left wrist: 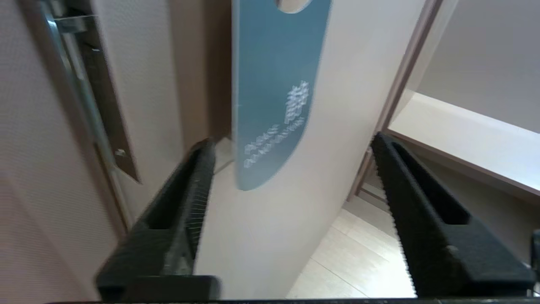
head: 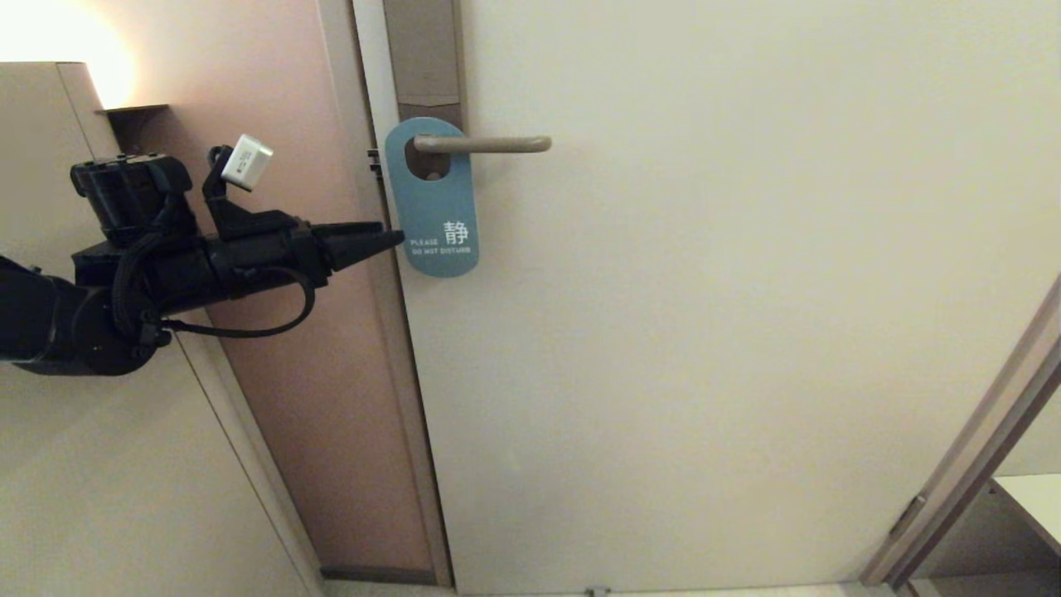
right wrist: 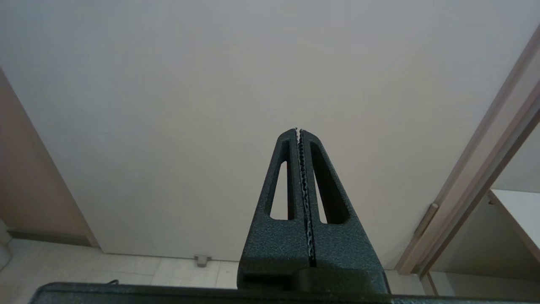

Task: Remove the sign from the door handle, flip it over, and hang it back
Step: Take down the sign

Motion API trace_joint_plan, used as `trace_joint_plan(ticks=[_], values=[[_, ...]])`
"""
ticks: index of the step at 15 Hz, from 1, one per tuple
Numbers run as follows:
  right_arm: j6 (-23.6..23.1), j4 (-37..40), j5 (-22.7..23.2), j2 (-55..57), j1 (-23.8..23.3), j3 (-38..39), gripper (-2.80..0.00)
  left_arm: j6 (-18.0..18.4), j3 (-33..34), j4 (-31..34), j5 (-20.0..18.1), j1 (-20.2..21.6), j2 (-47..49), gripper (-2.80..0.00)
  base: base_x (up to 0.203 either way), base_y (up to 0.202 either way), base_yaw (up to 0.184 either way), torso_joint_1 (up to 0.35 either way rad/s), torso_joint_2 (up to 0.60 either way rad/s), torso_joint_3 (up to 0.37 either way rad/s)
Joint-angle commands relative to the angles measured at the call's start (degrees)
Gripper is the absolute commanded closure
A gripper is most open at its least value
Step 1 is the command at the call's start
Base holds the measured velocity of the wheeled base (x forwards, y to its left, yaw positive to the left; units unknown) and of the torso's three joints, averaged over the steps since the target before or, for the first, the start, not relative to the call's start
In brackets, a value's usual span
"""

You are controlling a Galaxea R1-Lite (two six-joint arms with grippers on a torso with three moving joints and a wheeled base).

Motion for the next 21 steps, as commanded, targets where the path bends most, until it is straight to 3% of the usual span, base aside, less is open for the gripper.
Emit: trace_joint_plan(ticks=[1, 6, 8, 15, 21], values=[[-0.1, 0.0, 0.0, 0.0, 0.0, 0.0, 0.00, -0.2, -0.7, -0.6, -0.4, 0.1, 1.5, -2.80, 0.000, 0.000, 0.000, 0.000, 0.00, 0.000], [-0.1, 0.0, 0.0, 0.0, 0.0, 0.0, 0.00, -0.3, -6.1, -0.9, -0.7, -0.2, 6.8, -2.80, 0.000, 0.000, 0.000, 0.000, 0.00, 0.000], [-0.1, 0.0, 0.0, 0.0, 0.0, 0.0, 0.00, -1.1, -6.5, -0.9, -4.2, -0.3, 7.0, -2.80, 0.000, 0.000, 0.000, 0.000, 0.00, 0.000], [-0.1, 0.0, 0.0, 0.0, 0.0, 0.0, 0.00, -1.6, -6.4, -1.0, -4.5, -0.9, 6.5, -2.80, 0.000, 0.000, 0.000, 0.000, 0.00, 0.000], [0.0, 0.0, 0.0, 0.0, 0.0, 0.0, 0.00, -4.4, -6.6, -2.9, -4.5, -4.0, 6.0, -2.80, 0.000, 0.000, 0.000, 0.000, 0.00, 0.000]])
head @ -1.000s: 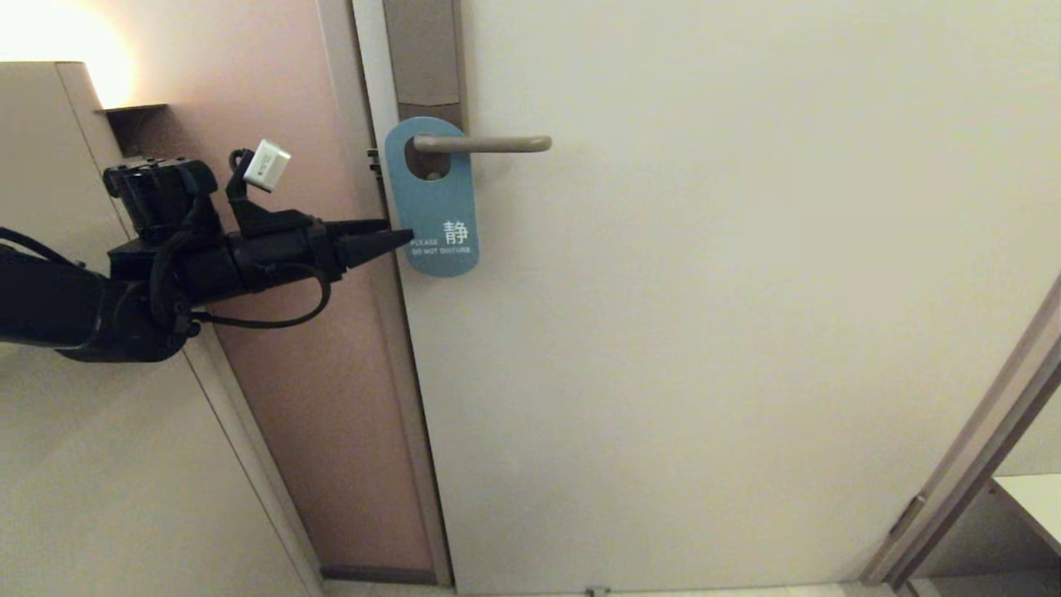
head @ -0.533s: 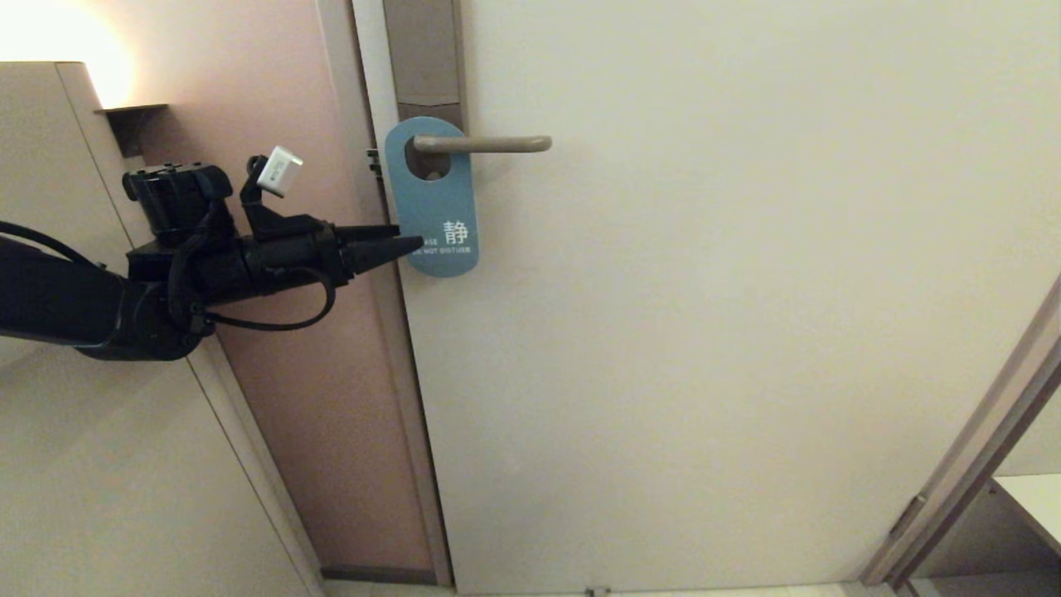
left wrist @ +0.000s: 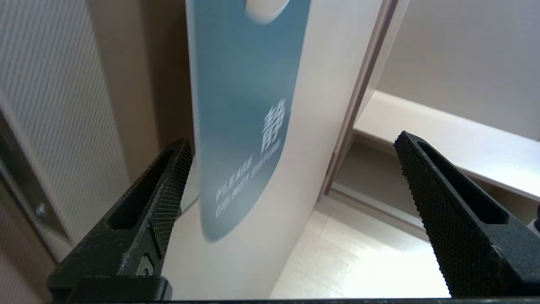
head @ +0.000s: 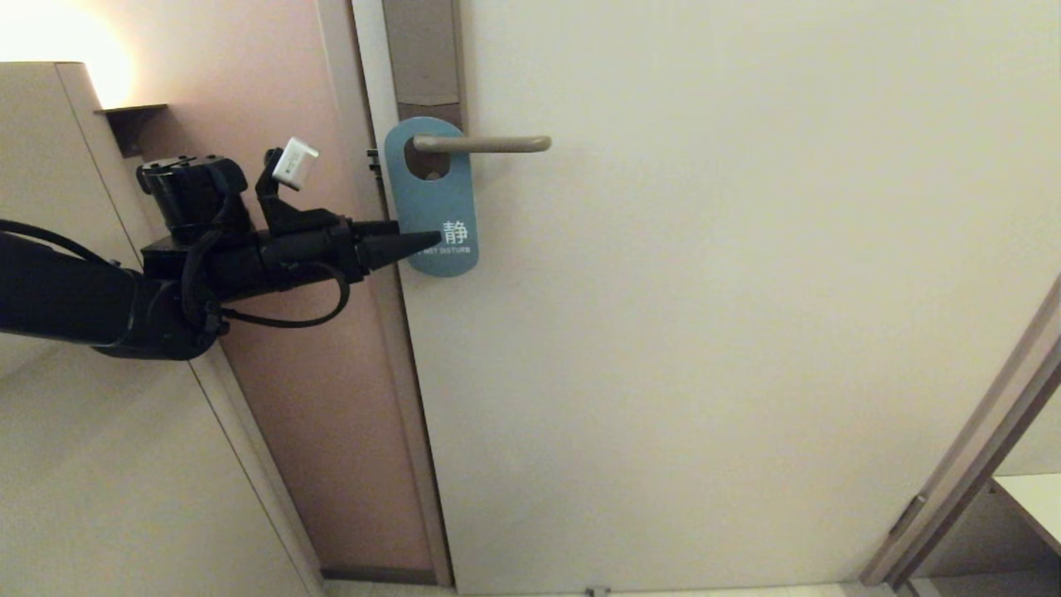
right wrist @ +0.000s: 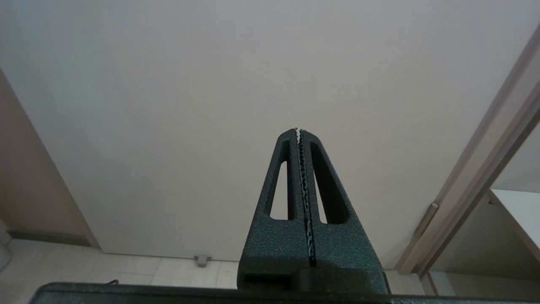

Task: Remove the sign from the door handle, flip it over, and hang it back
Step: Take down the sign

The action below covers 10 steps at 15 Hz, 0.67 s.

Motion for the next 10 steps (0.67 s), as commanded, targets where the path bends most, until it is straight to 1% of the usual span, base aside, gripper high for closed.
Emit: trace_joint_plan(ticks=[1, 4, 8, 10], values=[[-0.1, 0.0, 0.0, 0.0, 0.0, 0.0, 0.00, -1.2, -0.1, -1.2, -0.3, -0.5, 0.0, -2.80, 0.000, 0.000, 0.000, 0.000, 0.00, 0.000], [-0.1, 0.0, 0.0, 0.0, 0.0, 0.0, 0.00, -2.4, -0.8, -3.5, -0.3, -0.5, 0.8, -2.80, 0.000, 0.000, 0.000, 0.000, 0.00, 0.000], [0.0, 0.0, 0.0, 0.0, 0.0, 0.0, 0.00, -3.3, -0.9, -3.6, -0.3, -0.8, 0.3, -2.80, 0.000, 0.000, 0.000, 0.000, 0.00, 0.000], [-0.1, 0.0, 0.0, 0.0, 0.0, 0.0, 0.00, -4.6, -0.9, -3.8, -0.3, -1.3, -0.1, -2.80, 0.000, 0.000, 0.000, 0.000, 0.00, 0.000]])
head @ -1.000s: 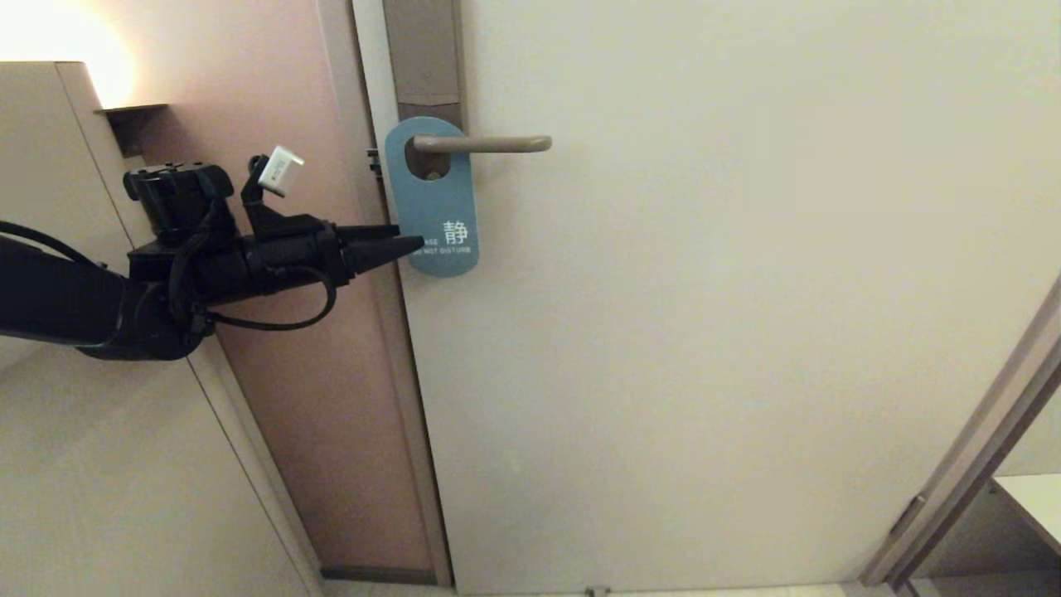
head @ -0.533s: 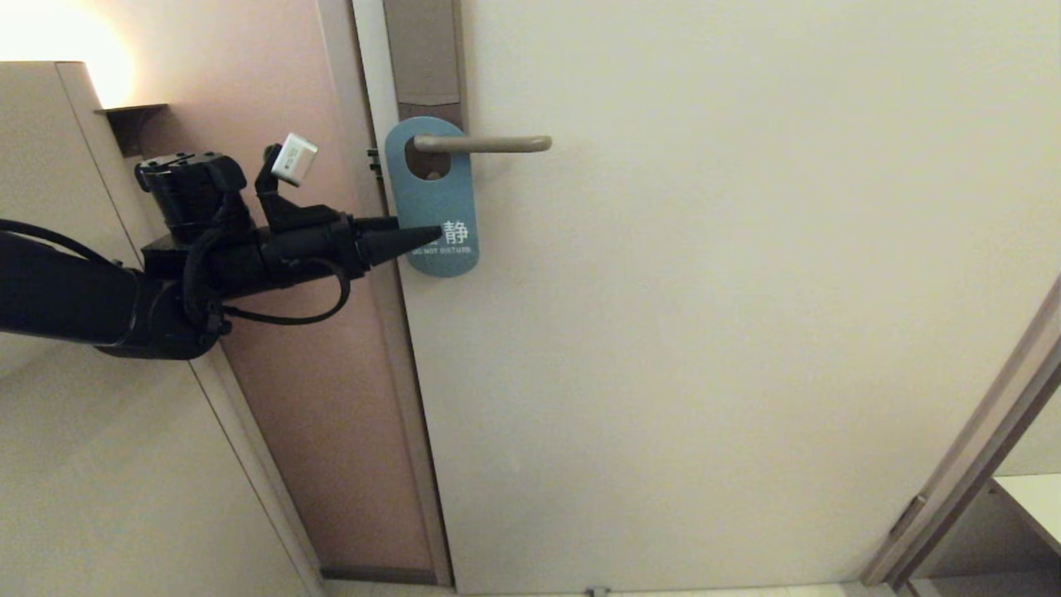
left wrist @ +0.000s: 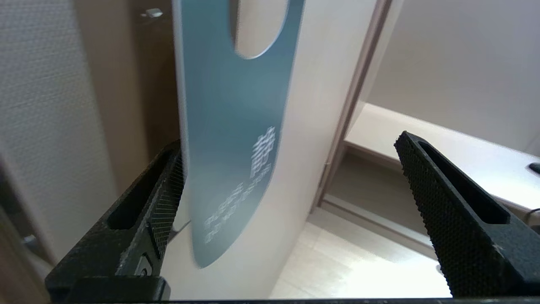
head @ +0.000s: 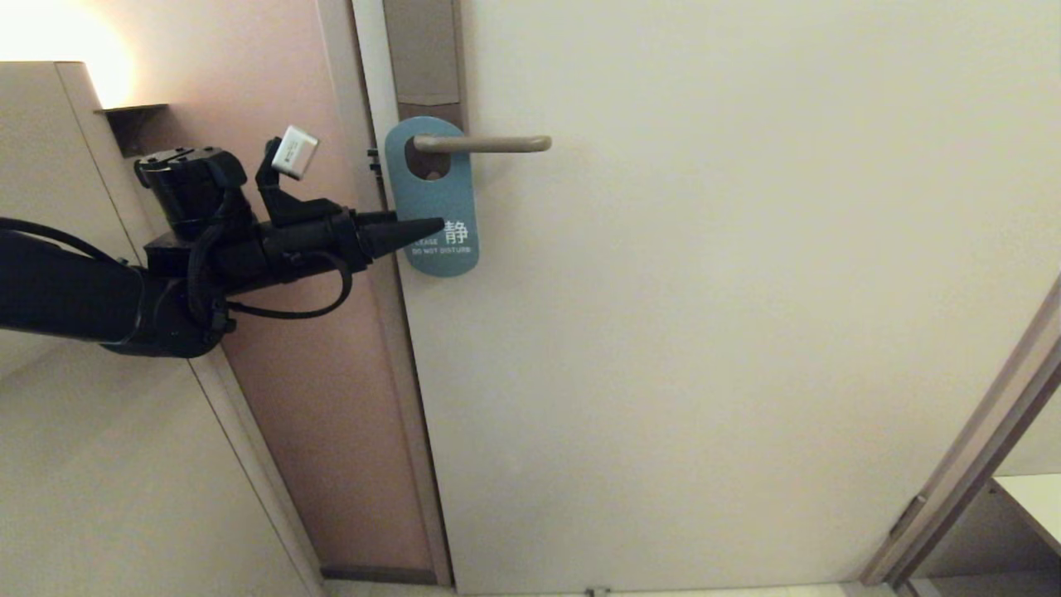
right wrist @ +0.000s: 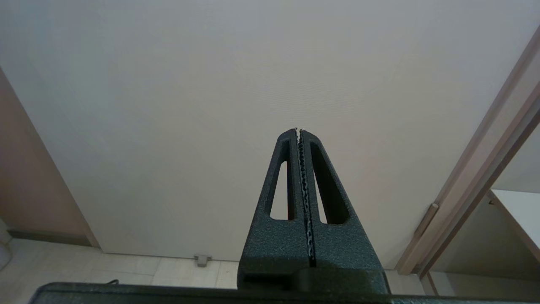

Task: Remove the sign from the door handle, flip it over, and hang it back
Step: Take down the sign

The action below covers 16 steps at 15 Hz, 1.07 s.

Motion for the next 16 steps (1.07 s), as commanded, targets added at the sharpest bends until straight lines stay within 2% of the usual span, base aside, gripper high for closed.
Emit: trace_joint_plan(ticks=[1, 6, 10, 14, 16], values=[[0.0, 0.0, 0.0, 0.0, 0.0, 0.0, 0.00, -0.8, 0.0, -0.6, -0.3, -0.4, -0.6, -2.80, 0.000, 0.000, 0.000, 0.000, 0.00, 0.000], [0.0, 0.0, 0.0, 0.0, 0.0, 0.0, 0.00, -4.7, 0.4, -3.8, -0.3, -2.1, -1.5, -2.80, 0.000, 0.000, 0.000, 0.000, 0.00, 0.000], [0.0, 0.0, 0.0, 0.0, 0.0, 0.0, 0.00, -4.9, 3.1, -4.6, -0.3, -2.6, -2.5, -2.80, 0.000, 0.000, 0.000, 0.000, 0.00, 0.000], [0.0, 0.0, 0.0, 0.0, 0.0, 0.0, 0.00, -4.8, 7.4, -8.9, -0.3, -3.6, -2.5, -2.80, 0.000, 0.000, 0.000, 0.000, 0.00, 0.000], [0.0, 0.0, 0.0, 0.0, 0.0, 0.0, 0.00, -4.8, 7.6, -9.2, -0.2, -4.0, -2.4, -2.80, 0.000, 0.000, 0.000, 0.000, 0.00, 0.000]])
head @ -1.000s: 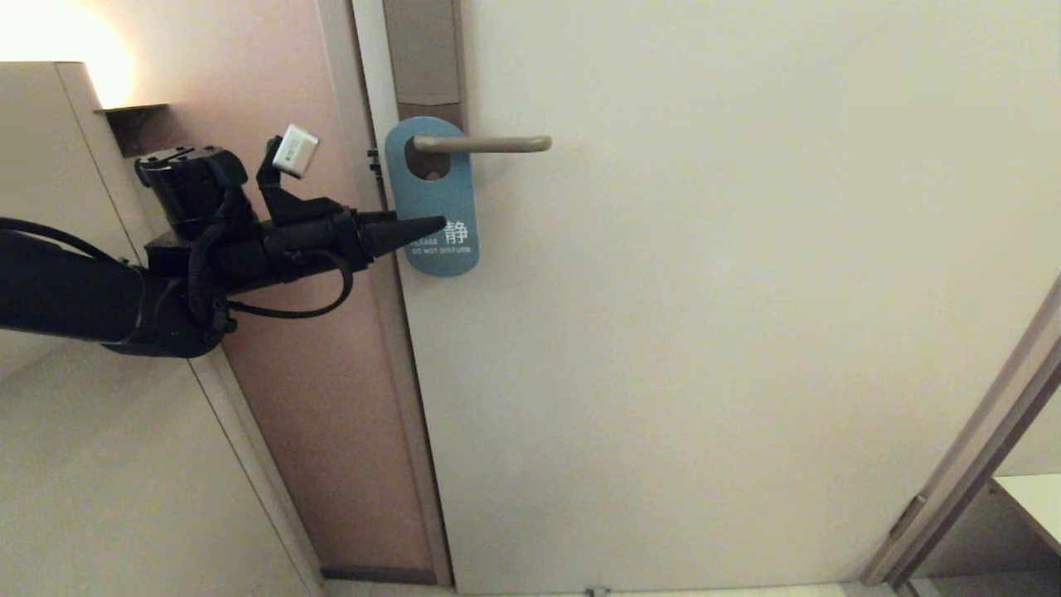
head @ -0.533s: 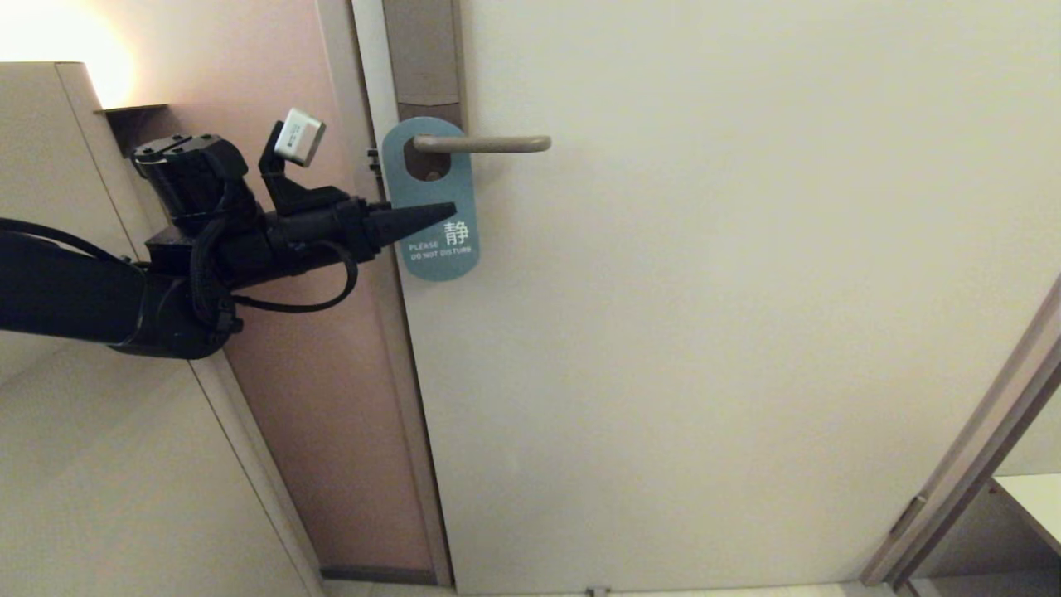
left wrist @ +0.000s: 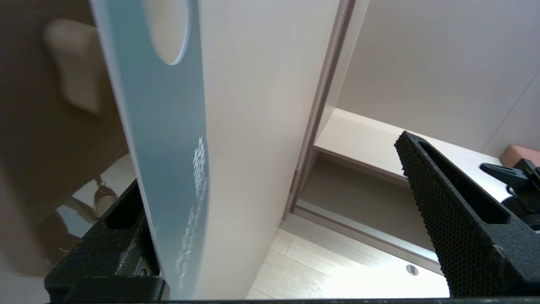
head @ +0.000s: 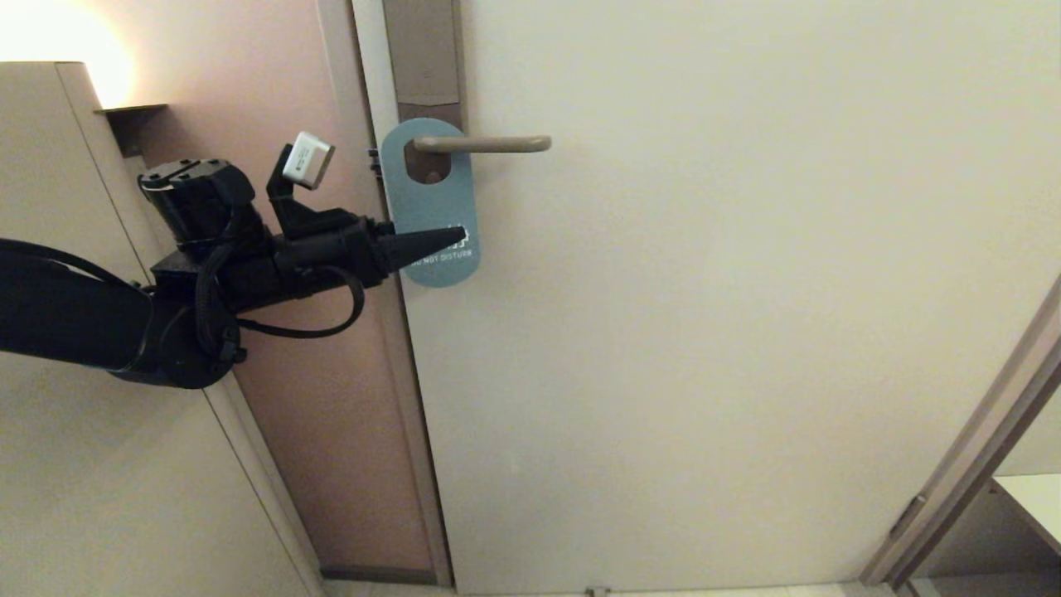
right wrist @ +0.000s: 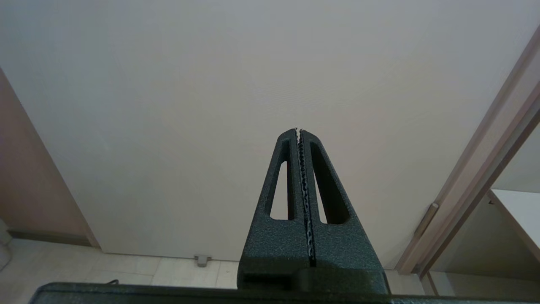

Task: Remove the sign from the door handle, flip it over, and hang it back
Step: Take down the sign

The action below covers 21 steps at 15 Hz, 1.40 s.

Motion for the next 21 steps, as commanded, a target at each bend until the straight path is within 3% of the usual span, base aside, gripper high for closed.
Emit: trace_joint_plan(ticks=[1, 11, 21], values=[[0.0, 0.0, 0.0, 0.0, 0.0, 0.0, 0.00, 0.0, 0.2, -0.4, -0.1, -0.2, 0.3, -2.80, 0.000, 0.000, 0.000, 0.000, 0.00, 0.000], [0.0, 0.0, 0.0, 0.0, 0.0, 0.0, 0.00, -0.2, -4.3, -0.4, 0.5, -0.1, 2.8, -2.80, 0.000, 0.000, 0.000, 0.000, 0.00, 0.000], [0.0, 0.0, 0.0, 0.0, 0.0, 0.0, 0.00, -0.2, -4.4, -0.6, 0.5, -0.2, 4.1, -2.80, 0.000, 0.000, 0.000, 0.000, 0.00, 0.000]])
